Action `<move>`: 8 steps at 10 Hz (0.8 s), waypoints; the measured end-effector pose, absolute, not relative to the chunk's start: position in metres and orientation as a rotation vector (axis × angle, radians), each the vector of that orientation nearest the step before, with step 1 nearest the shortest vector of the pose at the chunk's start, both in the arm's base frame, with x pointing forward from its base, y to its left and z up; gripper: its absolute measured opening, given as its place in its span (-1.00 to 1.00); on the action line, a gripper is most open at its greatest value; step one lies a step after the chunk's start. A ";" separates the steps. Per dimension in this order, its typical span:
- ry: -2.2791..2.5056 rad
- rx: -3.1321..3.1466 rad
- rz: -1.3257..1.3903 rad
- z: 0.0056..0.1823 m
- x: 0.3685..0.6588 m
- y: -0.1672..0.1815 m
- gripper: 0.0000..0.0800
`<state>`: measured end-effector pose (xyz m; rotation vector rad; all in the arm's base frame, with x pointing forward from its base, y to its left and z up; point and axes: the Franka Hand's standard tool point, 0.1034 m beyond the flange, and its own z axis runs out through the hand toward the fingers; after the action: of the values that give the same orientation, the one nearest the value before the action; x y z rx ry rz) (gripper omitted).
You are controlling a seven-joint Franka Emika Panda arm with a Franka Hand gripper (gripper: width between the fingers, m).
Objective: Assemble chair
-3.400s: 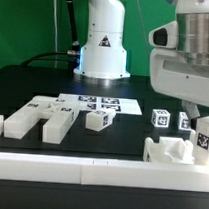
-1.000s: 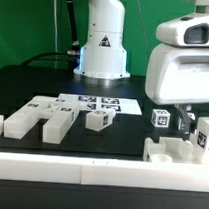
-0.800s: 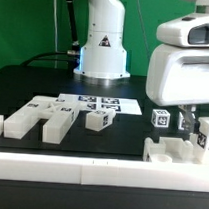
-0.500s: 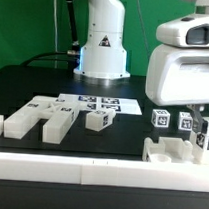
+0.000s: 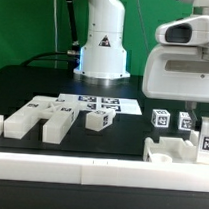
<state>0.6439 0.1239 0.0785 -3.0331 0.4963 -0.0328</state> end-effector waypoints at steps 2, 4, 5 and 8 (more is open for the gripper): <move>0.914 -2.923 -0.021 0.078 0.643 0.122 -0.27; 1.250 -2.778 0.013 0.077 0.643 0.120 -0.27; 1.433 -2.689 0.026 0.077 0.642 0.120 -0.27; 1.739 -2.509 0.048 0.077 0.641 0.122 -0.27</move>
Offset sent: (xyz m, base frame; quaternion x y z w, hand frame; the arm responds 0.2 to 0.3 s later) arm -0.0040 0.0016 -0.0071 0.0122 -0.0347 0.2884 0.9568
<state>0.6410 0.1219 0.0772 -2.5088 1.7389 0.0480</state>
